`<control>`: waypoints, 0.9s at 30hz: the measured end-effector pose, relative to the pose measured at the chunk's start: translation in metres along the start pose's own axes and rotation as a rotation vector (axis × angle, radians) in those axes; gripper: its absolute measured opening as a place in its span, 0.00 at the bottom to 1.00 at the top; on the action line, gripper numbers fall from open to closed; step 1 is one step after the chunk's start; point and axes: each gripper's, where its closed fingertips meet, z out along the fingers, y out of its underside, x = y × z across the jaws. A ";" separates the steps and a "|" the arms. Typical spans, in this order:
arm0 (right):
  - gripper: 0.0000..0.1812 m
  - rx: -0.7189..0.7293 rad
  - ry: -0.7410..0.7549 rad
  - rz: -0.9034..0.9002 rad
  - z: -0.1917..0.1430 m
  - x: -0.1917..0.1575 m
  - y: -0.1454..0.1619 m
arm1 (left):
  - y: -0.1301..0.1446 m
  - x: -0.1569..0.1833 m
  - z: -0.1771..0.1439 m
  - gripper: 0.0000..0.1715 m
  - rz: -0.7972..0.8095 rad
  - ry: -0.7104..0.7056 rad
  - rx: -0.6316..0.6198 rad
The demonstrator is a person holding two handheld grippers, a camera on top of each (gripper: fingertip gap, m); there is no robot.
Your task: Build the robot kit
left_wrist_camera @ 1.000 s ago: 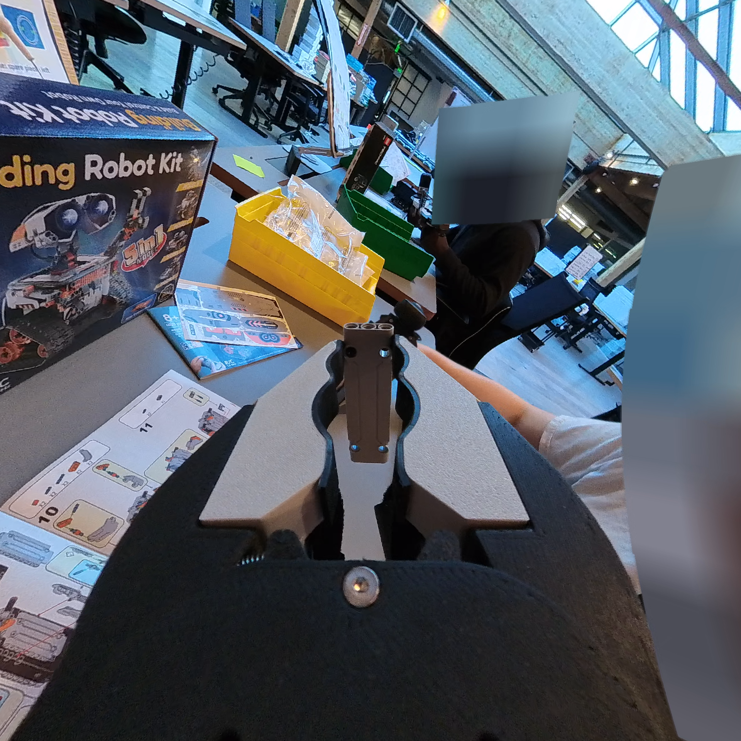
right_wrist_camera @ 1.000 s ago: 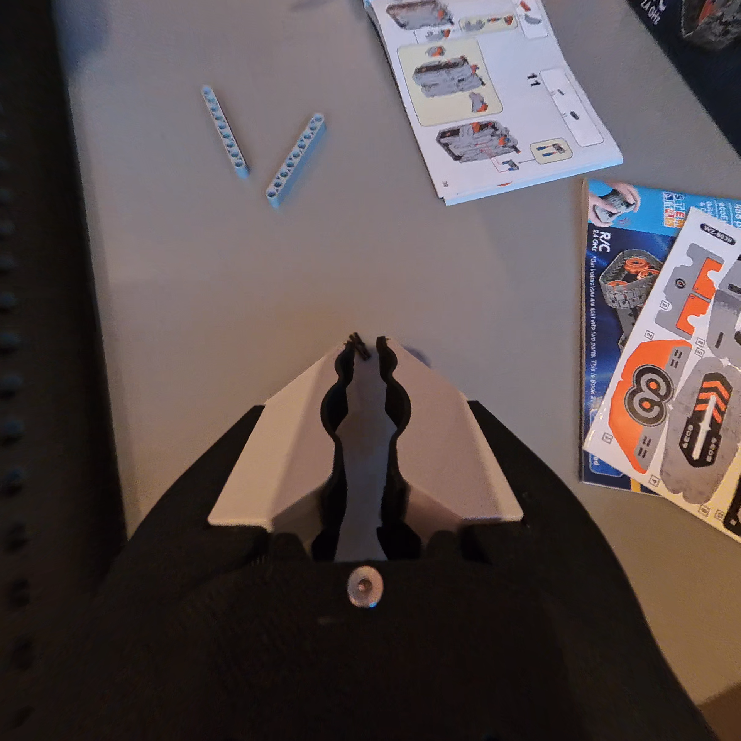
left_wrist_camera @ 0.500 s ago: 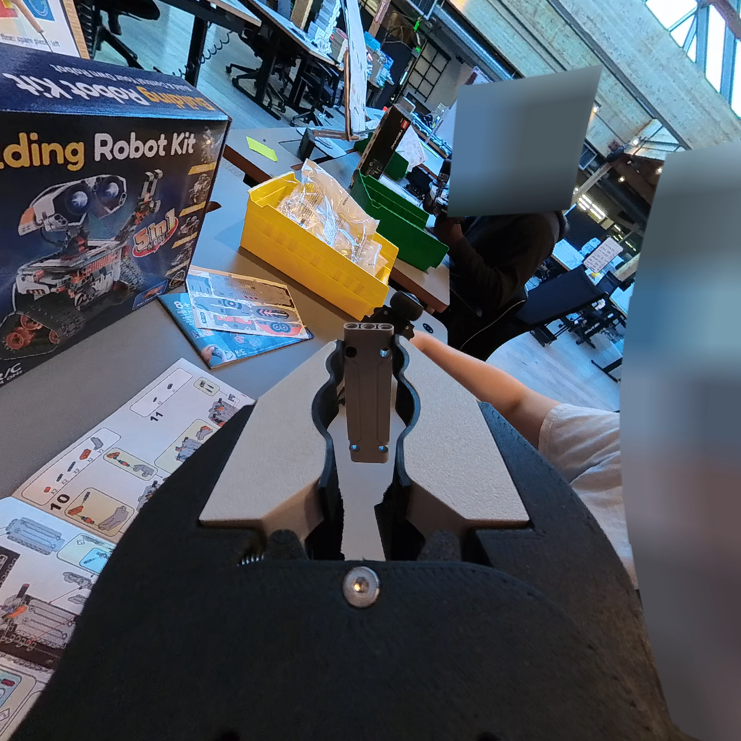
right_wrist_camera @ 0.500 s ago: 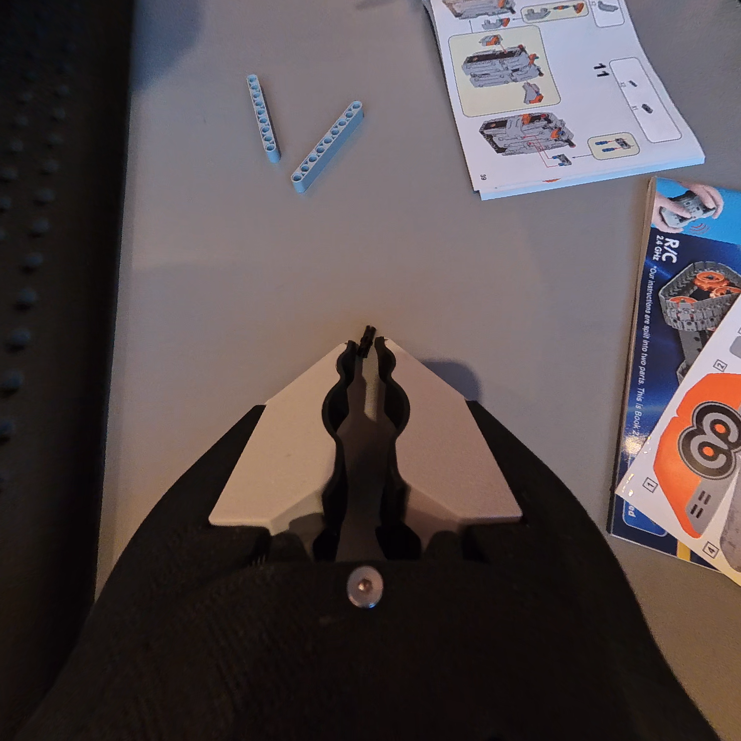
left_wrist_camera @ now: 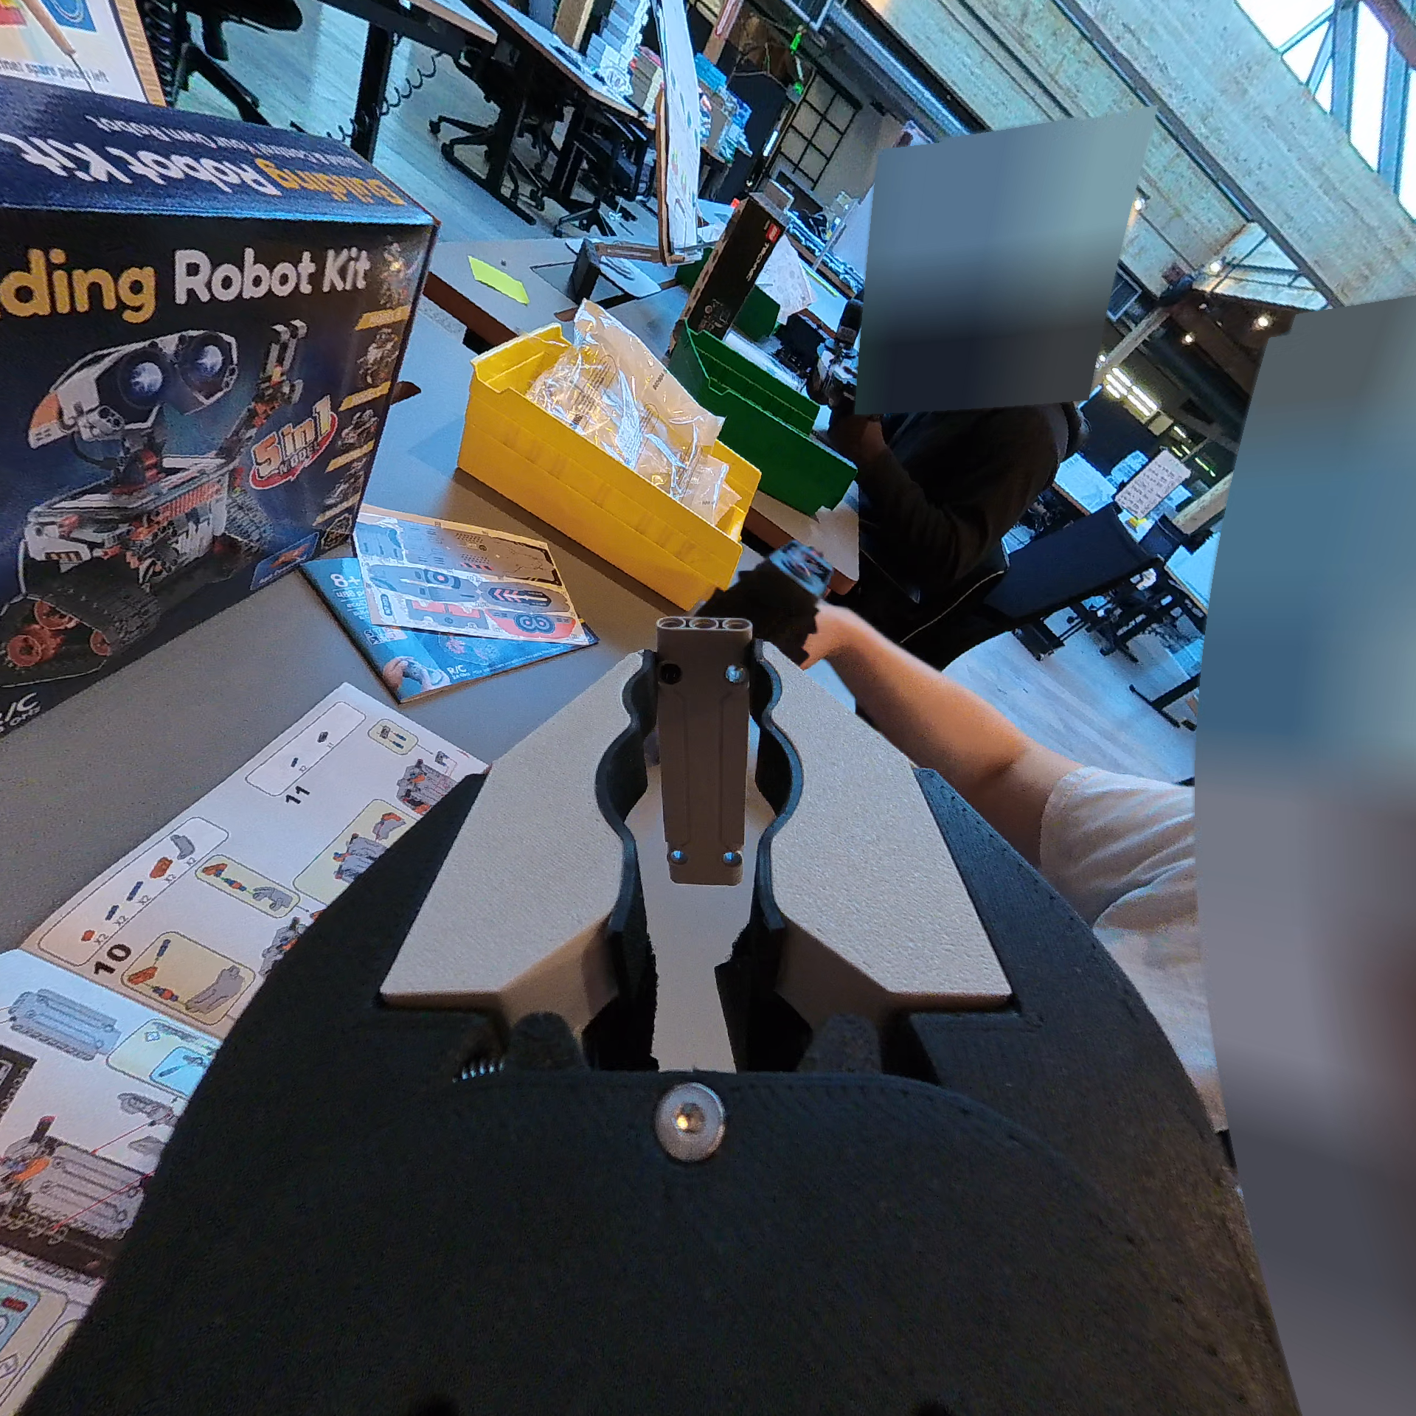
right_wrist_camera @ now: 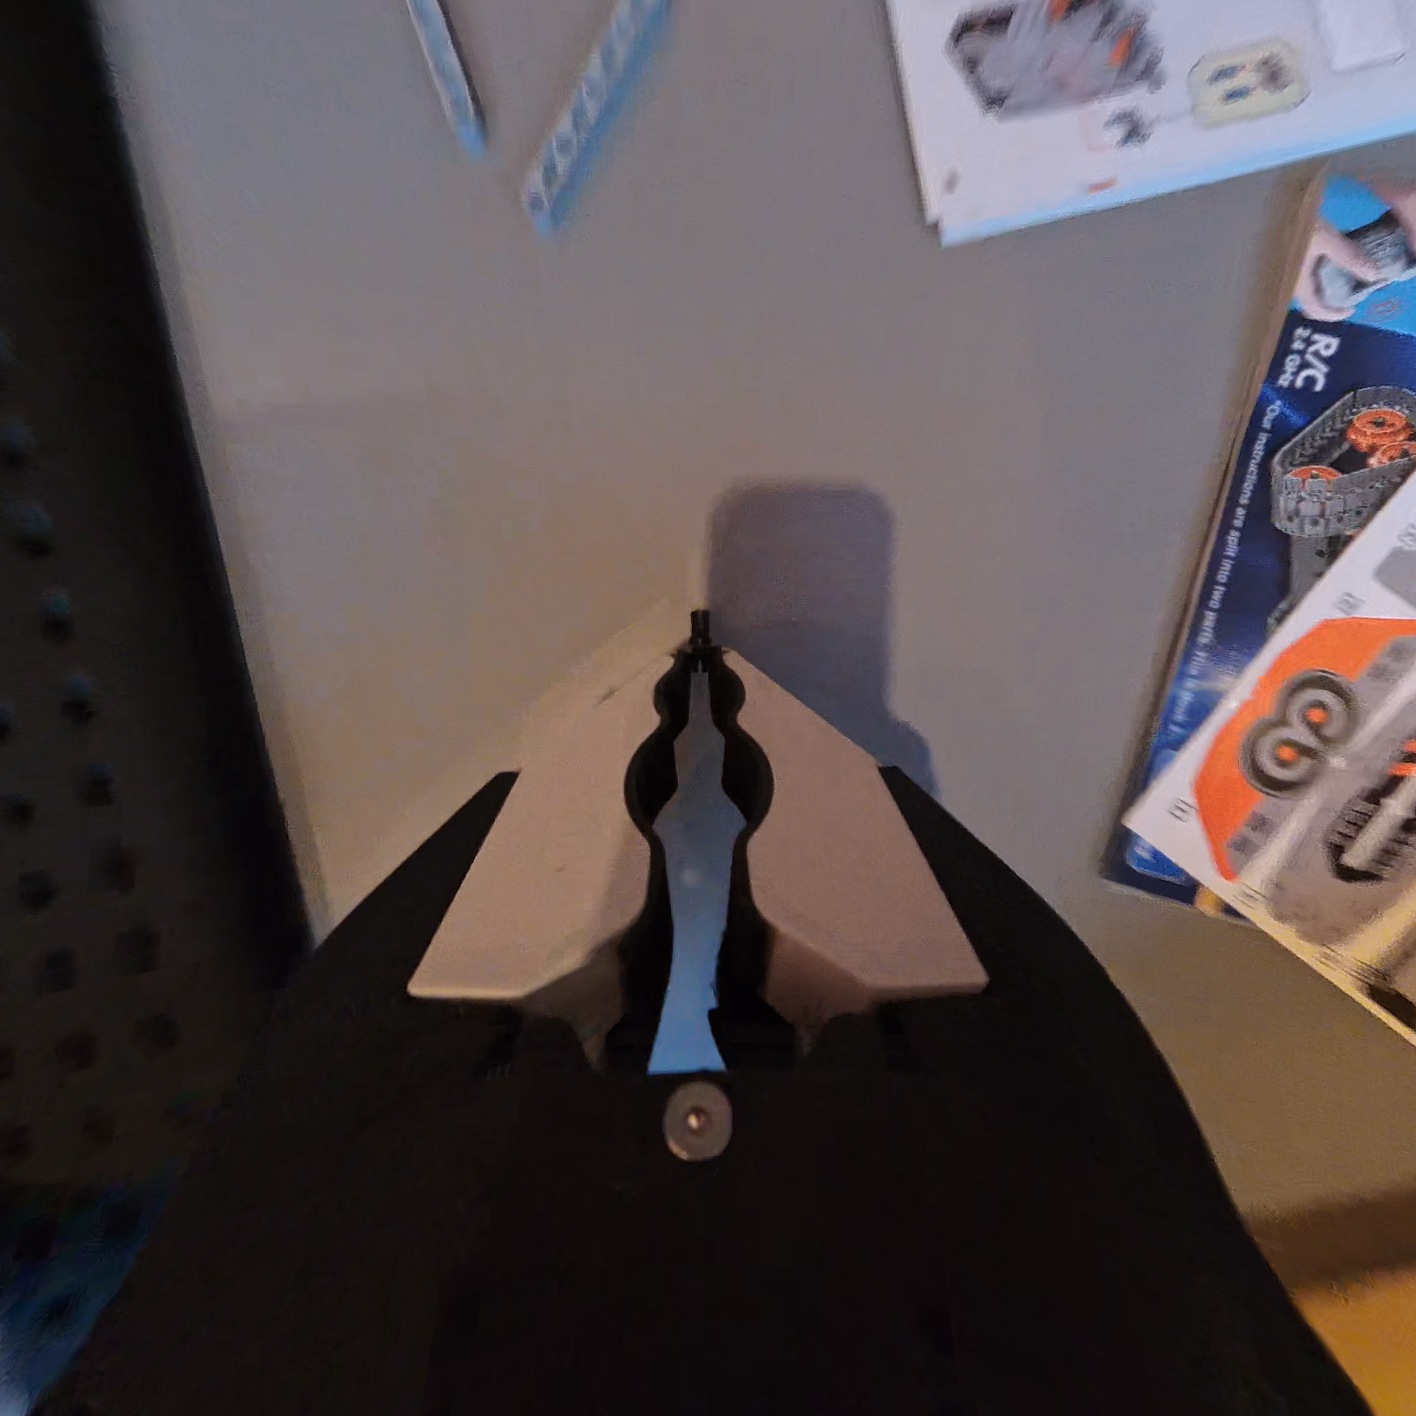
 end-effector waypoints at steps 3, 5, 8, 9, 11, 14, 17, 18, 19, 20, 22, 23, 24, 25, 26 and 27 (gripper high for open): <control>0.02 -0.370 0.030 -0.142 -0.018 -0.009 0.006 | -0.002 -0.003 -0.006 0.13 -0.001 -0.019 0.014; 0.02 -0.580 0.036 -0.199 -0.030 -0.011 0.006 | -0.004 -0.005 -0.012 0.13 0.002 -0.034 0.027; 0.02 -0.828 0.025 -0.216 -0.042 -0.007 0.014 | -0.008 -0.010 -0.026 0.13 -0.003 -0.065 0.060; 0.03 -0.907 0.025 -0.216 -0.045 -0.005 0.019 | -0.009 -0.012 -0.031 0.13 -0.005 -0.076 0.071; 0.03 -1.026 0.019 -0.214 -0.048 -0.002 0.028 | -0.013 -0.012 -0.040 0.12 -0.006 -0.083 0.099; 0.03 -1.104 0.007 -0.183 -0.044 -0.001 0.035 | -0.016 -0.010 -0.049 0.12 -0.005 -0.073 0.124; 0.03 -1.155 0.006 -0.151 -0.041 -0.001 0.042 | -0.017 -0.008 -0.053 0.13 -0.004 -0.064 0.133; 0.03 -1.167 0.004 -0.135 -0.041 -0.002 0.044 | -0.017 -0.007 -0.053 0.13 -0.004 -0.061 0.135; 0.03 -1.180 0.001 -0.119 -0.040 -0.003 0.046 | -0.017 -0.006 -0.053 0.13 -0.004 -0.058 0.136; 0.03 -1.193 0.005 -0.112 -0.040 -0.002 0.047 | -0.017 -0.006 -0.053 0.13 -0.003 -0.054 0.137; 0.03 -1.206 0.022 -0.103 -0.039 0.000 0.050 | -0.018 -0.005 -0.054 0.13 -0.003 -0.050 0.140; 0.03 -1.206 0.019 -0.086 -0.037 -0.001 0.051 | -0.018 -0.004 -0.054 0.13 -0.003 -0.046 0.144; 0.03 -1.207 0.021 -0.075 -0.037 -0.001 0.051 | -0.019 -0.004 -0.055 0.13 -0.002 -0.044 0.146; 0.03 -1.206 0.026 -0.071 -0.036 -0.001 0.052 | -0.019 -0.004 -0.055 0.13 -0.001 -0.045 0.146; 0.03 -1.201 0.029 -0.063 -0.035 -0.001 0.052 | -0.019 -0.004 -0.055 0.13 -0.001 -0.045 0.146; 0.03 -1.197 0.033 -0.049 -0.035 -0.001 0.053 | -0.019 -0.004 -0.055 0.13 -0.002 -0.043 0.147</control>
